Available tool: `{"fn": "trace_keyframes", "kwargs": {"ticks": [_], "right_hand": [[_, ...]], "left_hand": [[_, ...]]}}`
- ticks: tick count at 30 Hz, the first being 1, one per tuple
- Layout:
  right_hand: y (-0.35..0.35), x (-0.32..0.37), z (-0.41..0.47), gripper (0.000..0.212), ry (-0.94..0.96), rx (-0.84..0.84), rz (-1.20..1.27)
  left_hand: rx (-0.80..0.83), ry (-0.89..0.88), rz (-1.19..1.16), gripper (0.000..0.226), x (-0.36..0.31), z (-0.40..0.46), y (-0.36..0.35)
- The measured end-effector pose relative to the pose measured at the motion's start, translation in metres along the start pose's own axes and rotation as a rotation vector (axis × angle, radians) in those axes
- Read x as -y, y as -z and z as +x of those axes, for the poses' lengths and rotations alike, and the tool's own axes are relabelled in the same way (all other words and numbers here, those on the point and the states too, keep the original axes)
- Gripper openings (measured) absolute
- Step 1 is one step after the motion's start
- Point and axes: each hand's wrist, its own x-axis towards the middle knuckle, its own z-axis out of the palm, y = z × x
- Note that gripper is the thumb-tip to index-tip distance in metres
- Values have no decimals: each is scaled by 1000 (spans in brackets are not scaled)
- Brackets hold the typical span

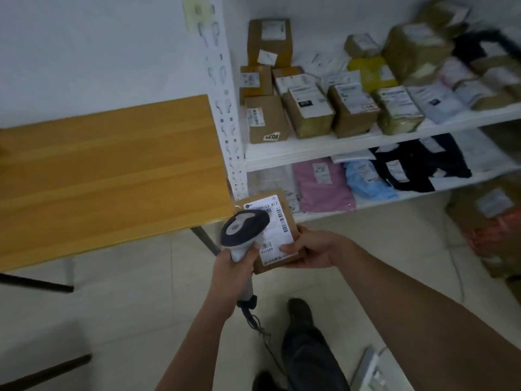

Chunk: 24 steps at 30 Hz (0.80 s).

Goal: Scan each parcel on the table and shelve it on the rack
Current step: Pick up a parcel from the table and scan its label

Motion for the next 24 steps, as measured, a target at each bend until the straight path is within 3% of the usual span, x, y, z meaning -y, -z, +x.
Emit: {"fn": "trace_keyframes", "kwargs": {"ticks": [3,8,11,16,24], "right_hand": [[41,-20,-7,52,-14,-61,73],[103,-33,51,25,-66,-267,119],[148,-36,120,32,-81,-337,55],[198,-39,224,31,-69,-323,-69],[208,-31,310,18,-60,-328,-45]], "left_hand": [[67,52,-21,7,19,11,-38],[66,64,-21,10,67,81,-104],[6,86,-51,4,108,141,-137],[-137,65,-94,15,173,229,-167],[-245,37,-83,10,210,304,-177]]}}
